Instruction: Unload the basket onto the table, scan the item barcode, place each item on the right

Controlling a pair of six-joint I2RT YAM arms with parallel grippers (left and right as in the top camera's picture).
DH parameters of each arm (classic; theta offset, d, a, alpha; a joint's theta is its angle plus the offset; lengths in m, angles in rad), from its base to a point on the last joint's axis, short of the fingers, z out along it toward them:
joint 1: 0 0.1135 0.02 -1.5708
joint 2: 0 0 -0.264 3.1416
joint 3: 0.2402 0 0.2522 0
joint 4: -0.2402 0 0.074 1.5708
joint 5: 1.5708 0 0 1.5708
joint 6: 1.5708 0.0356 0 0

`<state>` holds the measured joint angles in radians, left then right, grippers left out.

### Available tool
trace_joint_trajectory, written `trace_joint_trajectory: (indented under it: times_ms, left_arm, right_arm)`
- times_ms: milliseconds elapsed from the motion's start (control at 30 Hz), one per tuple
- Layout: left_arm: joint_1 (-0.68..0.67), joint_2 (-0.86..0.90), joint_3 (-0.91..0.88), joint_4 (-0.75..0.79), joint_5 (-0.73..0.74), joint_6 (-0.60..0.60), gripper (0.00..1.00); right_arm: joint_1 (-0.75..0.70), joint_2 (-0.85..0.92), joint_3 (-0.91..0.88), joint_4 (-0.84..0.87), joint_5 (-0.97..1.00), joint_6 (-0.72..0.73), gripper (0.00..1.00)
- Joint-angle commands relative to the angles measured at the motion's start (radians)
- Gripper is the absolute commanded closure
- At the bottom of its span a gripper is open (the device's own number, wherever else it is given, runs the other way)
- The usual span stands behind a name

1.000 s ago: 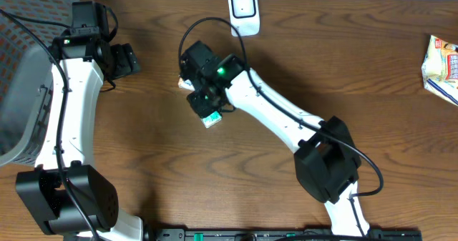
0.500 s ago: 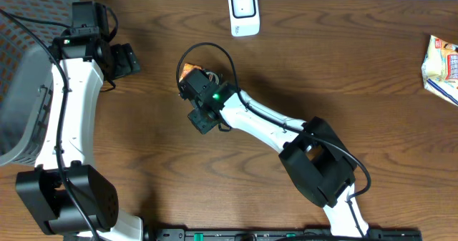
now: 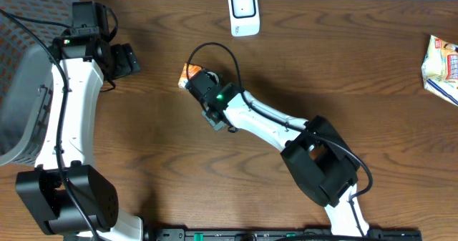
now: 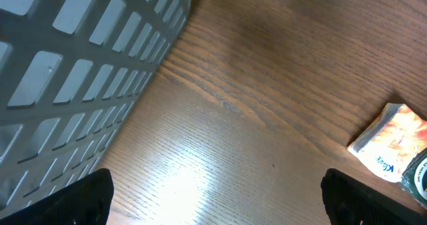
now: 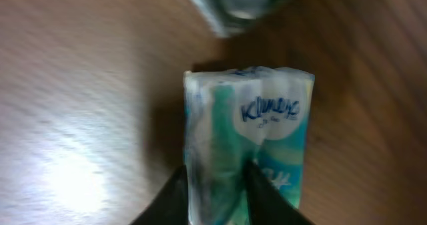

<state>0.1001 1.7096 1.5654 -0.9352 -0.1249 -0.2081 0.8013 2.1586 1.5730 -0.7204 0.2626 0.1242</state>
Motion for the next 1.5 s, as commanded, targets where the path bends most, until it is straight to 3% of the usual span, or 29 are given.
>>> trace_joint_trajectory:
  times_ms: [0,67,233,400,933,1300,1467]
  left_arm:
    - [0.002,0.01,-0.005,-0.002,0.002,0.009,0.03]
    - [0.002,0.01,-0.005,-0.002,0.002,0.009,0.03]
    - [0.002,0.01,-0.005,-0.002,0.002,0.009,0.02]
    - [0.002,0.01,-0.005,-0.002,0.002,0.009,0.03]
    - [0.002,0.01,-0.005,-0.002,0.002,0.009,0.02]
    - [0.002,0.01,-0.005,-0.002,0.002,0.009,0.03]
    - [0.002,0.01,-0.005,-0.002,0.002,0.009,0.02]
  right_arm:
    - [-0.029,-0.006,-0.019,-0.011,0.06,0.02,0.66]
    - [-0.029,-0.006,-0.019,-0.013,0.06,0.02,0.6]
    - [-0.029,-0.006,-0.019,-0.017,0.06,0.019,0.54]
    - [-0.032,-0.006,-0.019,-0.017,0.061,0.017,0.62]
    - [-0.187,-0.027,-0.006,-0.123,0.068,0.018,0.62]
    - [-0.18,-0.101,0.061,-0.154,0.068,0.016,0.42]
    - [-0.179,-0.098,0.06,-0.156,0.068,0.016,0.42]
